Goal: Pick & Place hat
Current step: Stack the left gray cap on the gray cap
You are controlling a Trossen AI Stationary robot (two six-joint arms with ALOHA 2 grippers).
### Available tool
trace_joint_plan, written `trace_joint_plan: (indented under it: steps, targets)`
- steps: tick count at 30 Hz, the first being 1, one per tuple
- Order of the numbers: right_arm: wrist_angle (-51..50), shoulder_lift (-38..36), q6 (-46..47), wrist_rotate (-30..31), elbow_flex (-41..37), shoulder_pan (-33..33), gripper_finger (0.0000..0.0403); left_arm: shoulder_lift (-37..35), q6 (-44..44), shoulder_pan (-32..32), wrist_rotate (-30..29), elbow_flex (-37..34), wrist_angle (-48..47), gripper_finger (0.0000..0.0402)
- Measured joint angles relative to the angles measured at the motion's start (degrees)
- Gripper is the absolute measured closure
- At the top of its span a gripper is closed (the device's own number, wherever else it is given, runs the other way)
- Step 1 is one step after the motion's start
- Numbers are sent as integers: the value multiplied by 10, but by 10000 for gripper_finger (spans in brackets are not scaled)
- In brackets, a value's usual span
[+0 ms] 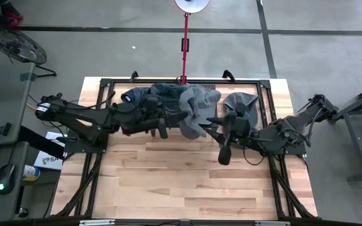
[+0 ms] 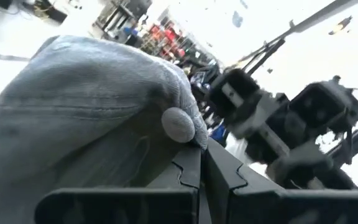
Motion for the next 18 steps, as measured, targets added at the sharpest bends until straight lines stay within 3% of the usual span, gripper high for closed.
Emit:
trace_joint_plan:
  steps: [8,18]
  targets:
    - [80,45,-73,37,0,1,261,29,14,14,32,29,24,401]
    - [85,51,-79,71,0,2,261,48,77,14,33,97,-17,401]
